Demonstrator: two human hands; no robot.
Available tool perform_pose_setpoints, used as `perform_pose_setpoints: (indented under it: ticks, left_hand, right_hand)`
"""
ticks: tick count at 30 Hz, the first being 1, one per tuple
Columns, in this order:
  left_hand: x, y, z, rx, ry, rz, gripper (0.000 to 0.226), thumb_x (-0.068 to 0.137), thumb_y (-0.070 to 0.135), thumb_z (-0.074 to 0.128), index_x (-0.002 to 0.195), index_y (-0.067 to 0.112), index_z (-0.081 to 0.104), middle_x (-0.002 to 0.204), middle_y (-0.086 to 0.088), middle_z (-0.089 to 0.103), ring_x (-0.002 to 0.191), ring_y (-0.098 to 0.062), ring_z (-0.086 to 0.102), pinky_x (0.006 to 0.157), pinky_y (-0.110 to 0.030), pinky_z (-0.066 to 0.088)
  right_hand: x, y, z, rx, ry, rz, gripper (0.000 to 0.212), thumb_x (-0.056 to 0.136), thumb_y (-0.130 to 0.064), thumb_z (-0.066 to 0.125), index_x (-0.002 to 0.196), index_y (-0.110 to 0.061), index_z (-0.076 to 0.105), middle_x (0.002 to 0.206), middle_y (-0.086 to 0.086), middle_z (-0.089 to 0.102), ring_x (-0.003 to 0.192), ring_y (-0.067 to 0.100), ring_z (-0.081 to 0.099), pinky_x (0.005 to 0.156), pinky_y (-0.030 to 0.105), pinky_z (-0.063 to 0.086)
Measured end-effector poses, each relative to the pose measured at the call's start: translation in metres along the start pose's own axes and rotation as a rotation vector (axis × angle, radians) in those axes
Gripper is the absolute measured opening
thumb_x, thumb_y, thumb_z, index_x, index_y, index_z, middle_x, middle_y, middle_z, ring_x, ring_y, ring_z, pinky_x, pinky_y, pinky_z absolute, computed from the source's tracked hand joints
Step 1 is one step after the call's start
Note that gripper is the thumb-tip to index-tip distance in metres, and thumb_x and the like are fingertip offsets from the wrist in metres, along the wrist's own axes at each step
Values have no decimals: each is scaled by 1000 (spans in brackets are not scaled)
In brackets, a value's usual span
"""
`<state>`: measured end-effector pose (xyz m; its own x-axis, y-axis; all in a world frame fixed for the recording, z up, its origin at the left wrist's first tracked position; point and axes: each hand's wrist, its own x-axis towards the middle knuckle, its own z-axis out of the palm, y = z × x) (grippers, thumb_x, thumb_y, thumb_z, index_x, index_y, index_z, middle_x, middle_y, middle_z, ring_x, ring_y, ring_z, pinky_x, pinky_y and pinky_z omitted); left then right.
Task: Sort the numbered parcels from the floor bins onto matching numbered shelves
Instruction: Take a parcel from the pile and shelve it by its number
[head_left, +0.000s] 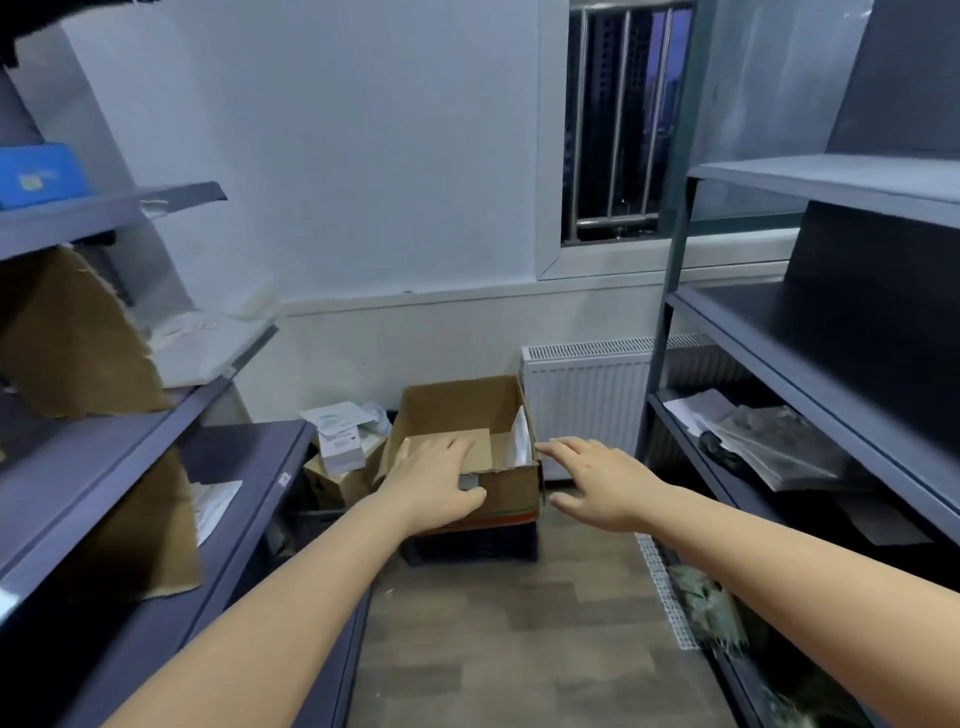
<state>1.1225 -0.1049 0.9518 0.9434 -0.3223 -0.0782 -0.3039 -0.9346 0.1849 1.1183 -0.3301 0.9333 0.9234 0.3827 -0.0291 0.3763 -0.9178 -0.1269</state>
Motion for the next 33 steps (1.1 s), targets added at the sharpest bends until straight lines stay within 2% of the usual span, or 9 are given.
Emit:
perform_pose_setpoints:
  ticks: [6, 11, 18, 24, 27, 33]
  left_hand:
    - [114, -36, 6, 1, -53, -31, 72, 91, 44, 51, 153, 25, 20, 160, 2, 19, 146, -18, 18, 120, -48, 5]
    - [213, -67, 10, -1, -31, -71, 75, 91, 44, 53, 154, 25, 17, 161, 3, 16, 147, -16, 15, 121, -45, 4]
    - [338, -114, 16, -59, -48, -182, 72, 93, 45, 51, 154, 24, 17, 161, 2, 17, 147, -18, 17, 120, -41, 15]
    - [418, -180, 40, -78, -117, -238, 72, 92, 44, 52, 154, 24, 20, 160, 1, 21, 146, -18, 21, 118, -39, 15]
    - [463, -217, 51, -98, -136, -232, 72, 91, 42, 53, 153, 24, 22, 159, 1, 23, 145, -18, 24, 116, -37, 22]
    - [551, -295, 87, -219, -242, -208, 69, 91, 38, 54, 151, 20, 26, 158, -3, 26, 144, -19, 26, 116, -36, 26]
  right_hand:
    - [107, 47, 10, 39, -49, -13, 65, 96, -40, 50, 153, -26, 21, 156, -3, 29, 137, 20, 35, 108, 40, 37]
    - [207, 93, 13, 15, -49, -85, 66, 96, -39, 50, 154, -26, 20, 157, -2, 27, 138, 22, 35, 109, 40, 36]
    - [349, 156, 16, 6, -136, -138, 66, 97, -39, 48, 154, -26, 18, 158, 0, 24, 140, 23, 33, 110, 42, 36]
    - [447, 186, 55, 6, -240, -152, 67, 97, -39, 48, 154, -25, 16, 158, 2, 24, 138, 25, 35, 108, 42, 37]
    - [498, 194, 78, 12, -265, -152, 68, 97, -38, 49, 154, -25, 15, 159, 2, 23, 139, 25, 34, 110, 42, 36]
    - [597, 202, 132, 108, -347, -53, 68, 96, -35, 49, 154, -24, 15, 158, 2, 23, 138, 25, 33, 107, 41, 38]
